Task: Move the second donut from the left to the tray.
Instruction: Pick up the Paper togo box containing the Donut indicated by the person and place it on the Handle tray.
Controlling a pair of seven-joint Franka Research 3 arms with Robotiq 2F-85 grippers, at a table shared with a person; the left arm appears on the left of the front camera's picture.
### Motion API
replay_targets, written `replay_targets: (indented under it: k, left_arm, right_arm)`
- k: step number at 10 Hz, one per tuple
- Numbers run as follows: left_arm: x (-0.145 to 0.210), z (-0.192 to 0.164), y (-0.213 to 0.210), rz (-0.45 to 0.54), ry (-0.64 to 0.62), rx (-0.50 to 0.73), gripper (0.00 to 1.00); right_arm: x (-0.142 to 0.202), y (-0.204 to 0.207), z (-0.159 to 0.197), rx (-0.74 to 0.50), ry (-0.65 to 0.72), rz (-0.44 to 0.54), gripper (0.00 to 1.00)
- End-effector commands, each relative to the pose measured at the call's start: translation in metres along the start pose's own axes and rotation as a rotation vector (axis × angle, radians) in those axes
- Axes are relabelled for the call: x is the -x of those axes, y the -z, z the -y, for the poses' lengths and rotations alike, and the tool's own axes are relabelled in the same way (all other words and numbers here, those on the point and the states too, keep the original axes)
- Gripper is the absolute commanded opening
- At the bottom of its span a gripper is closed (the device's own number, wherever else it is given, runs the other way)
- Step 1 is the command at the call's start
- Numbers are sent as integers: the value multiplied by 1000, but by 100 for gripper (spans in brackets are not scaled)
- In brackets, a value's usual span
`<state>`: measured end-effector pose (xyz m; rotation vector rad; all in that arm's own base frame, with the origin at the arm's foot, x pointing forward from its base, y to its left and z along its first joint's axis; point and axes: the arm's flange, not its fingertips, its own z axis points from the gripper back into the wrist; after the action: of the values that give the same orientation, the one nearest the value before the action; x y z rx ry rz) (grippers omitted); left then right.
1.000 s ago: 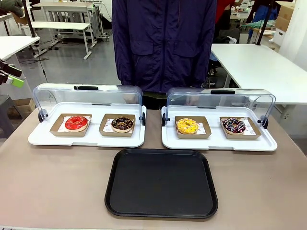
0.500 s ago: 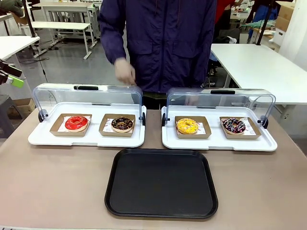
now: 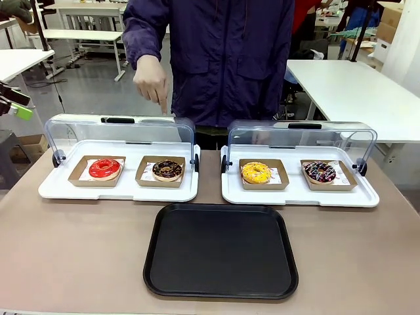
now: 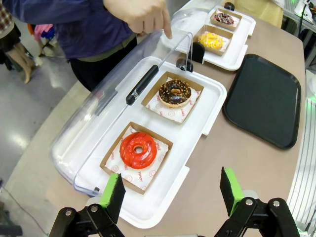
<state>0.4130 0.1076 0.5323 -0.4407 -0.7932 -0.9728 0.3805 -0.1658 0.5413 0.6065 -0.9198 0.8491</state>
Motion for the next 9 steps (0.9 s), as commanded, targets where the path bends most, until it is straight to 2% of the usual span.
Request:
replay_targets:
  k: [1, 9]
  left_arm:
    - [-2, -1, 0, 21, 7, 5, 100]
    - [-2, -1, 0, 21, 7, 5, 100]
  right_arm:
    - [0, 0, 1, -2, -26, 4, 100]
    - [0, 0, 1, -2, -26, 4, 100]
